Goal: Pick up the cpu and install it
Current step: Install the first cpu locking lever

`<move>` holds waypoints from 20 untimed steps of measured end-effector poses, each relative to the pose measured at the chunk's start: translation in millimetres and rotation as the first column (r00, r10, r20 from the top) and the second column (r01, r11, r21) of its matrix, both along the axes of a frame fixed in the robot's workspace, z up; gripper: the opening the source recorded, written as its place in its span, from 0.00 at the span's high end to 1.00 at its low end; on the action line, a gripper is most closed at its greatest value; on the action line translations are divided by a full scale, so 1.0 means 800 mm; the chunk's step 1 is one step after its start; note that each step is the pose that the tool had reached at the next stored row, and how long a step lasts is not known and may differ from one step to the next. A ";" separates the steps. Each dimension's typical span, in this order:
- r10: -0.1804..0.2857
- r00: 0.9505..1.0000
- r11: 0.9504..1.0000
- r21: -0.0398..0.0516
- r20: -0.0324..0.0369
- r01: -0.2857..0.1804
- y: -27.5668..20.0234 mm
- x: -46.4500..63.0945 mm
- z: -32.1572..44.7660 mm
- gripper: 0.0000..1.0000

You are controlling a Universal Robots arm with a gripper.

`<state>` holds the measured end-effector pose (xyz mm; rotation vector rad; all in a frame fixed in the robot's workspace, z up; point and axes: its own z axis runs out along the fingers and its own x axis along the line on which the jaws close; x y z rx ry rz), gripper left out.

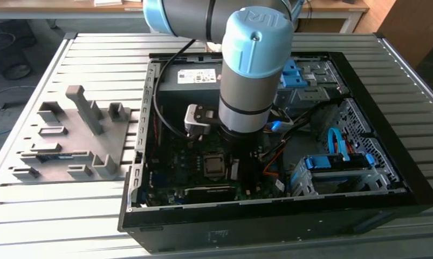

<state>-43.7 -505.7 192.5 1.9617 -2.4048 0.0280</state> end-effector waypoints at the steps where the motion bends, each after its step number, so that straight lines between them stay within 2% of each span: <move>1: 0.000 1.000 1.000 0.000 0.000 0.000 0.0000 0.000 -0.0007 0.90; 20: 0.000 1.000 1.000 -0.003 0.000 0.000 -0.0001 0.005 -0.0047 0.90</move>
